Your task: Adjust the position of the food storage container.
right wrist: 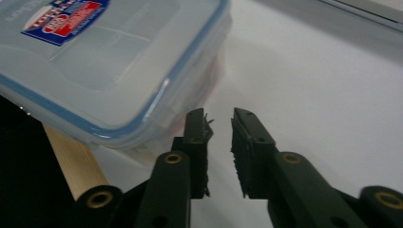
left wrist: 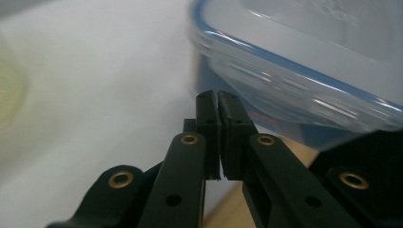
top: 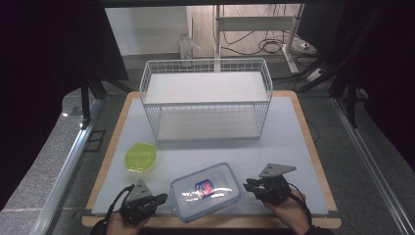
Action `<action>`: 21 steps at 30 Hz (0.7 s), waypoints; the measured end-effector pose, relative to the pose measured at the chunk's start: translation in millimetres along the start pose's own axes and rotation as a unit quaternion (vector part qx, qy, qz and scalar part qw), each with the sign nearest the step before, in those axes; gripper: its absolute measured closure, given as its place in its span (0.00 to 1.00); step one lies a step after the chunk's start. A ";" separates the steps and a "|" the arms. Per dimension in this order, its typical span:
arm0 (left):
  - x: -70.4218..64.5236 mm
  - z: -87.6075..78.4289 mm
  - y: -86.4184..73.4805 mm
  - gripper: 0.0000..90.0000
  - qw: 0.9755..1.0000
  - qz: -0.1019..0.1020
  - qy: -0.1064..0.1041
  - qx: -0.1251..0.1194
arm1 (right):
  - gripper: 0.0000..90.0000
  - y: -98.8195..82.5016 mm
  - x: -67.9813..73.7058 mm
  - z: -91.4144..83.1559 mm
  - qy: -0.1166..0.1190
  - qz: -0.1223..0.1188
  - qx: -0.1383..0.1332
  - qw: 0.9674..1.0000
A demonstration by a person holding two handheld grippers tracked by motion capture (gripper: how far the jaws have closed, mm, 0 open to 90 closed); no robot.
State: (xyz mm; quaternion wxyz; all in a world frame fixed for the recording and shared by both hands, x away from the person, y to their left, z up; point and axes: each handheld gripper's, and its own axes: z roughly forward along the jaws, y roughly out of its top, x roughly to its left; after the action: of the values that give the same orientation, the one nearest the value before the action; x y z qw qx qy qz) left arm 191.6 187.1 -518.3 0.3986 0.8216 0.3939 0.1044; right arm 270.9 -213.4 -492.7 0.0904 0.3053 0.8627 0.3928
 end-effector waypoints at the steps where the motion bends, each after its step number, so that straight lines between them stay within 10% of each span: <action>1: 0.0 0.0 0.0 0.98 1.000 0.000 0.000 0.000 | 0.86 0.0 0.0 0.0 0.000 0.000 0.000 1.000; 9: -3.7 6.5 2.3 1.00 1.000 -0.007 -0.010 0.004 | 0.95 3.0 6.8 3.8 0.009 -0.016 -0.002 1.000; 21: 3.8 20.6 19.5 1.00 0.999 -0.017 0.029 0.003 | 1.00 4.9 6.7 1.9 0.005 -0.010 -0.013 1.000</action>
State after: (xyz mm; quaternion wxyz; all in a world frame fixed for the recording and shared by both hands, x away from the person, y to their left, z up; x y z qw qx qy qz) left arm 215.1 170.8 -518.1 0.3864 0.8125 0.4197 0.1204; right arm 268.6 -205.8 -489.9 0.0940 0.2936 0.8609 0.4048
